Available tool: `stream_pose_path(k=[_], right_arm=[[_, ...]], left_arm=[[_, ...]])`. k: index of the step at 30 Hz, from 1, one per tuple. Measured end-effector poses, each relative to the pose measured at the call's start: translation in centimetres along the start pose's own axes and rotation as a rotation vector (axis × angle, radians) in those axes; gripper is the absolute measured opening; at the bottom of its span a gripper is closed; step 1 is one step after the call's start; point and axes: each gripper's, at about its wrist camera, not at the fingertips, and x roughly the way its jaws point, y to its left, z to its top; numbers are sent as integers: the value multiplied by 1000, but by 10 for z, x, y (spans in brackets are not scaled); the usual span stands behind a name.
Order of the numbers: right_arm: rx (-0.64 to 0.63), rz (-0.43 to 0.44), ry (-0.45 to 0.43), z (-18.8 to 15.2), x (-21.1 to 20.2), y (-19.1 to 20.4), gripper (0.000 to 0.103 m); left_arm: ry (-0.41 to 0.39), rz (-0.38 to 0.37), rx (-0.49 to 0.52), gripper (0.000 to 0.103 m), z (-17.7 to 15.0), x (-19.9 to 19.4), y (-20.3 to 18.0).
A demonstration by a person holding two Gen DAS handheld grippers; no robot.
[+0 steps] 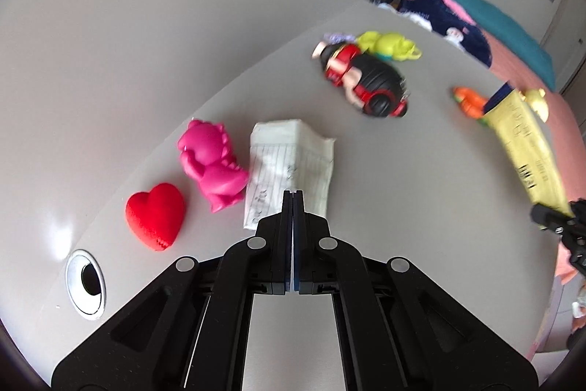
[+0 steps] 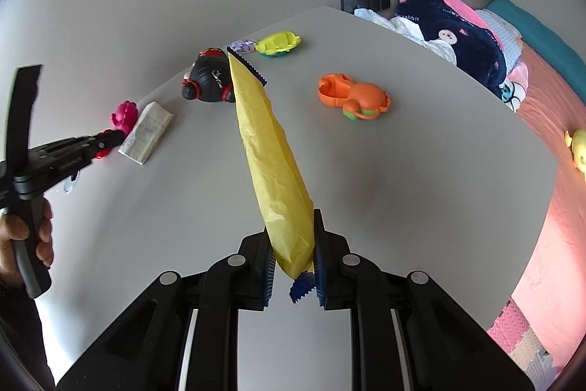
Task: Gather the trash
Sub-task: 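Grasp the yellow pouch with the right gripper and lift it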
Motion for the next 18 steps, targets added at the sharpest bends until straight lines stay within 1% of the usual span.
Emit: stream_pose_path(k=[2,4,9,10,11,12,13,15,18], right_arm=[[-4,1,-3,-1,-2,1,19],[-6,1,-5,-1,-4,1,19],[4,4,-14,-1,-6,-4,19],[6,2,-14,-2,-7,-5,19],[6,2,-14,-2,-7,-6,19],[8,2,-17,-3,-8,-7,19],[11,1,-17,-4,-9,-9,19],[14,0,-19,-5,-10,-12,19],[24,-7,-18,-4,-11,-18,19]], left_arm=[[8,13,-22,0,-2,3,4],[8,5,-46,0,-3,3,7],[15,-2,-43,0,3,2,2],[12,-16,-58,12,5,1,3],[14,-30,-69,38,6,2,4],[14,-43,-69,92,8,2,3],[-2,-36,-56,97,9,3,0],[-26,10,-45,97,14,5,-4],[-13,4,-59,97,22,16,-6]])
